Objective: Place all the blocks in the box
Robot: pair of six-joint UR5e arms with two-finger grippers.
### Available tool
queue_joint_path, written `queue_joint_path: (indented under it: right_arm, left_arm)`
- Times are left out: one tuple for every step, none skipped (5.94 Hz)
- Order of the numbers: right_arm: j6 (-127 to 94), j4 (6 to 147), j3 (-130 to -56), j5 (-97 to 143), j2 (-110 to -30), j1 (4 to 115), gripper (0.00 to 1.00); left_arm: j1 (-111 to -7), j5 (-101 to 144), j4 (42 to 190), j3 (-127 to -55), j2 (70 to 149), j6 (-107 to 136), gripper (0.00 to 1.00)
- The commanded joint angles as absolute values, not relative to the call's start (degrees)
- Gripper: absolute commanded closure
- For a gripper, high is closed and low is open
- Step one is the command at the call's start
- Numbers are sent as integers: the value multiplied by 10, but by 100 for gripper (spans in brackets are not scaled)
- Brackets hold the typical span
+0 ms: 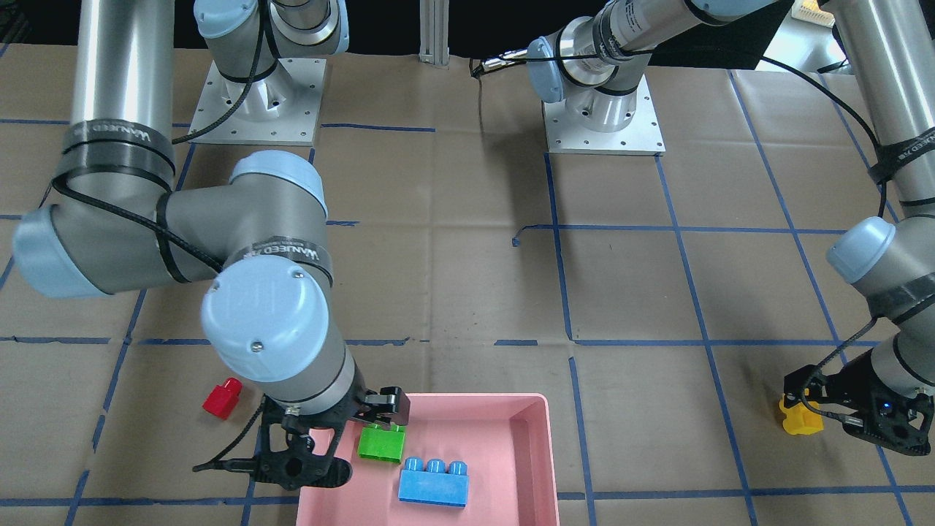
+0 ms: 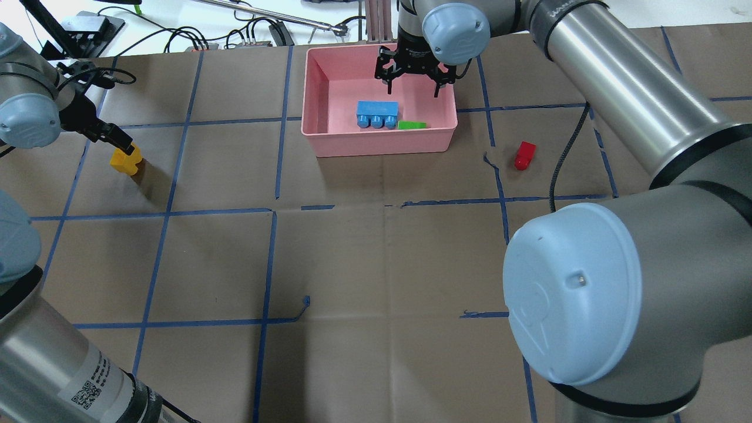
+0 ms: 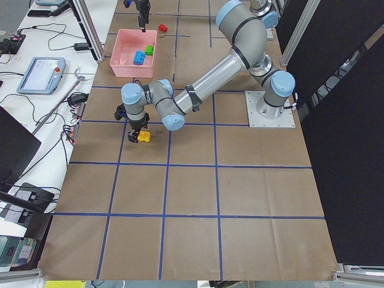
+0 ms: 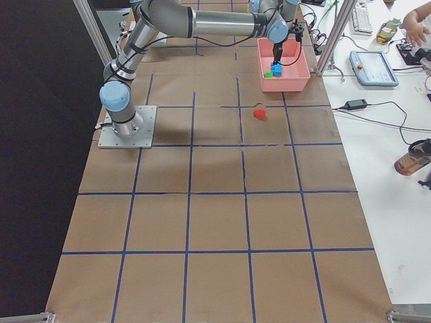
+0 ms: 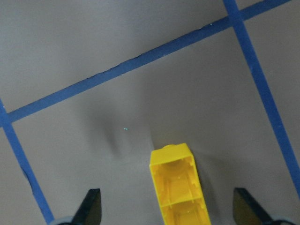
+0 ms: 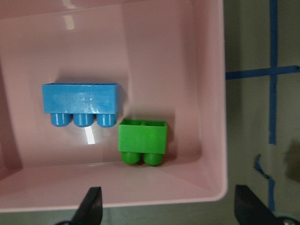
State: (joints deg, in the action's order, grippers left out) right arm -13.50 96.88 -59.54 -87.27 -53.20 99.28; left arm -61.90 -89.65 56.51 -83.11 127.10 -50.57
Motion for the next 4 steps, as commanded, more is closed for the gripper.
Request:
queue_joint_path:
  right_arm:
    - [-36,896,-614,-876,-587,928,1]
    - [-23,894,-633,-877,-597,905,1]
    - [-25,896,-673,-879,-598,880,1]
    - [-31,905,-712,-877,-598,845,1]
  left_arm:
    - [-620,-901,565,-829,1285,-505,37]
    - [-620,-901,566,-830,1282,-498,79]
    - [-620,-898,572,-829,1280,-491,100]
    - [-627,-897,576,-825,1275,-476,100]
